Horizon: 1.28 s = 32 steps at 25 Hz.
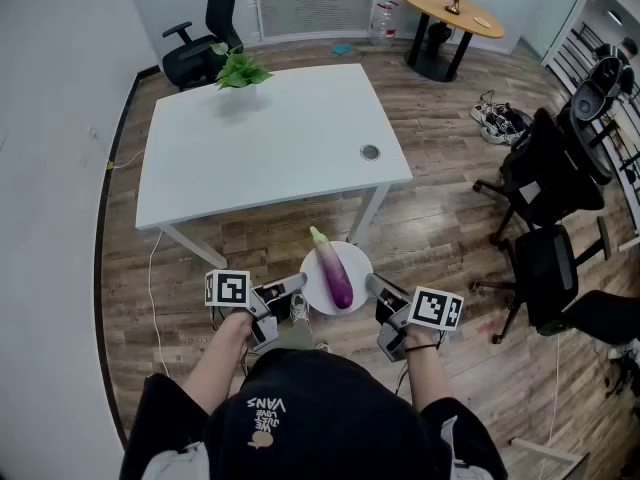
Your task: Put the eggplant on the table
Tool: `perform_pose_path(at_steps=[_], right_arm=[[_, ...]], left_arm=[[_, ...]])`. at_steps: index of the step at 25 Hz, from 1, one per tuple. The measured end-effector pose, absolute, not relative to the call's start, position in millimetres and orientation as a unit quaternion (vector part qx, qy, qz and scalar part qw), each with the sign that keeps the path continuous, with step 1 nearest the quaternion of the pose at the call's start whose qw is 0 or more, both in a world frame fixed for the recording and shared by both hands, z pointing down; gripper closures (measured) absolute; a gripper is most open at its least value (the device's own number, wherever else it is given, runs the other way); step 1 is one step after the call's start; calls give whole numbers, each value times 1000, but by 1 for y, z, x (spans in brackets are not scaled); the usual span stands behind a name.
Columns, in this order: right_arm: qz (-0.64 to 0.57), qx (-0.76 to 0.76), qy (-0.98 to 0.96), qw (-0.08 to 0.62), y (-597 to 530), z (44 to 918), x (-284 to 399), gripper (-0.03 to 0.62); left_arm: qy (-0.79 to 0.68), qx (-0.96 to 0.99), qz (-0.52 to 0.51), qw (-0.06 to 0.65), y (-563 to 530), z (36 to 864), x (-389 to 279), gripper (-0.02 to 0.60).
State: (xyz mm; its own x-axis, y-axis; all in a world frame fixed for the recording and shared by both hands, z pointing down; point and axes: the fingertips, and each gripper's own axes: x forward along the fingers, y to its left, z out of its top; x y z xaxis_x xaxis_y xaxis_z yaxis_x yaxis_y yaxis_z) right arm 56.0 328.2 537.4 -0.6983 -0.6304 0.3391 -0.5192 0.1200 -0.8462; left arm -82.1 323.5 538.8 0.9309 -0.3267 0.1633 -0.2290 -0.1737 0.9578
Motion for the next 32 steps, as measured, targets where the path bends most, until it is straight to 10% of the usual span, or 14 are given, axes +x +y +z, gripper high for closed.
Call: perform_pose_path(at_steps=[32], right_arm=[[-535,-395,743,70,244,533,59,559]], left_arm=[[-175,767,-40,616,238,538,-80,558]])
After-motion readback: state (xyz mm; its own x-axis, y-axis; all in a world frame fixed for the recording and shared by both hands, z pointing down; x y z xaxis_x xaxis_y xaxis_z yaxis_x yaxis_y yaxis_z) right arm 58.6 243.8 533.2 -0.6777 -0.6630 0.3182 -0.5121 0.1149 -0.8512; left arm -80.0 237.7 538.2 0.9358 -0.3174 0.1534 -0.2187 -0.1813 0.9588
